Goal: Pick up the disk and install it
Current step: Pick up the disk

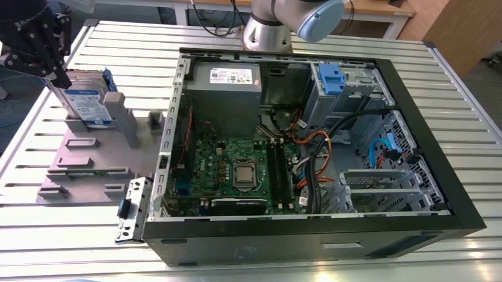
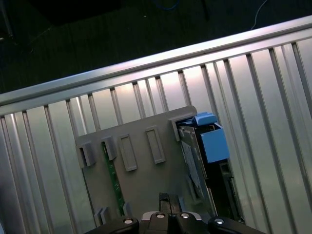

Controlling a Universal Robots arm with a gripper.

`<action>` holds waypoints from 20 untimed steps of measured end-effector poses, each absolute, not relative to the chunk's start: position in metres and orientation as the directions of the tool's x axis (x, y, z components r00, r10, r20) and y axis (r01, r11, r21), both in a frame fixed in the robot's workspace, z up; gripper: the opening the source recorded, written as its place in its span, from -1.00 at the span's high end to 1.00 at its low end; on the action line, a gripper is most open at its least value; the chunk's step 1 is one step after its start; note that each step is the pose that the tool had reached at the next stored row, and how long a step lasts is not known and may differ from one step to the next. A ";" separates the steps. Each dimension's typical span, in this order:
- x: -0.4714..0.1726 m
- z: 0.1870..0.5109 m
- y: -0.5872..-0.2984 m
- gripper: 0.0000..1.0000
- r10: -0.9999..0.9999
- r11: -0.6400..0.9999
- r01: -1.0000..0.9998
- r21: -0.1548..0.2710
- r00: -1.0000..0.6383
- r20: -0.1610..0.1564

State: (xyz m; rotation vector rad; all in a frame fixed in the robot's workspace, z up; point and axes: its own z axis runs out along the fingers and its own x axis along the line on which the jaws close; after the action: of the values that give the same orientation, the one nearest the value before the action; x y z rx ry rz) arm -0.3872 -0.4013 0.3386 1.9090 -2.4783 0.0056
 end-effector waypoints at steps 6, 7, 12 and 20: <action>-0.387 0.339 -0.401 0.79 -0.968 0.252 -0.968 0.005 -0.252 0.013; -0.387 0.339 -0.401 0.79 -0.968 0.251 -0.968 0.005 -0.251 0.013; -0.387 0.339 -0.401 0.79 -0.969 0.248 -0.969 0.005 -0.248 0.013; -0.387 0.339 -0.402 0.79 -0.970 0.244 -0.970 0.005 -0.243 0.013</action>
State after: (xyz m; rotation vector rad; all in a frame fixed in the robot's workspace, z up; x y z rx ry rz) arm -0.3872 -0.4016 0.3386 1.9240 -2.4668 0.0058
